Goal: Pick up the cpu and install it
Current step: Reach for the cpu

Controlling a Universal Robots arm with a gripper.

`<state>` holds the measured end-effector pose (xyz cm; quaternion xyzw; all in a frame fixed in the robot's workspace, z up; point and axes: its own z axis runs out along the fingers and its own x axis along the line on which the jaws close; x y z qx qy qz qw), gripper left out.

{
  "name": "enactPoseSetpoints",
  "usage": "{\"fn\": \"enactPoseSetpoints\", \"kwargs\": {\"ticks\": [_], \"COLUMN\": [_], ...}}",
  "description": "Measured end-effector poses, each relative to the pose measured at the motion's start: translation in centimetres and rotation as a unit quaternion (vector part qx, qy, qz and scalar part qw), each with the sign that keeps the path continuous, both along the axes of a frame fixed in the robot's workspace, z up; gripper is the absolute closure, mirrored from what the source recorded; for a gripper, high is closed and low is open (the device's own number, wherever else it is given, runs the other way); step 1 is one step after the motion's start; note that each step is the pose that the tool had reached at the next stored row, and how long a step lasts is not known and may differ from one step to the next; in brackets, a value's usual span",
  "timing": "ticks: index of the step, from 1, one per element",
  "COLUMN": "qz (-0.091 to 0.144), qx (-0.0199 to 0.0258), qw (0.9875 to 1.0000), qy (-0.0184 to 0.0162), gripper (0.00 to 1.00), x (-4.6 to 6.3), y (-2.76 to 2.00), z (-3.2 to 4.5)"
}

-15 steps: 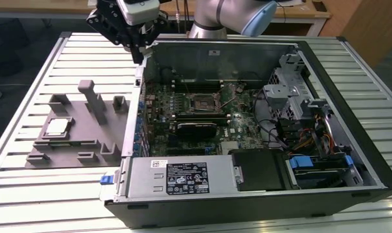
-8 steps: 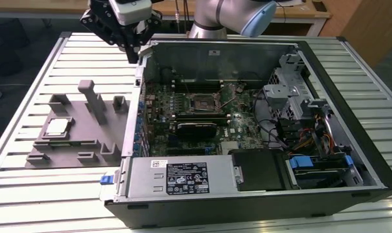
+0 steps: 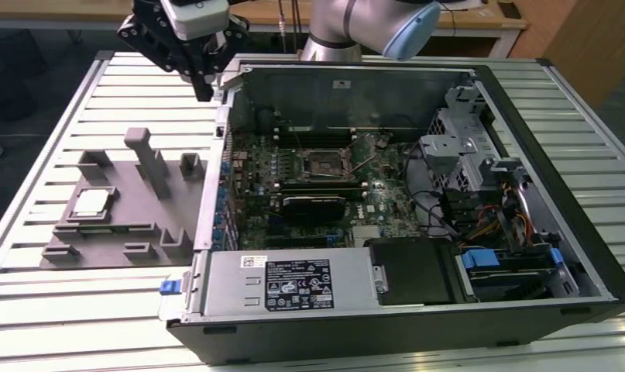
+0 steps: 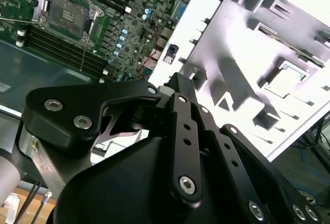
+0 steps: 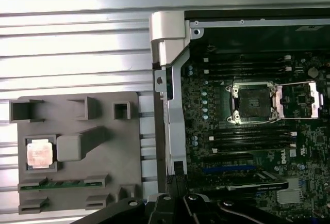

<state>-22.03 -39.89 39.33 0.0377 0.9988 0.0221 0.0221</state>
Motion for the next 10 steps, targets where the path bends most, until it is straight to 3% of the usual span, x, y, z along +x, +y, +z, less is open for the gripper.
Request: {"fn": "enactPoseSetpoints", "kwargs": {"ticks": [10], "qz": [0.0], "qx": [0.0], "qw": [1.0], "qy": [-0.0011], "gripper": [0.89], "x": [-1.3], "y": [0.0], "z": [0.0]}}
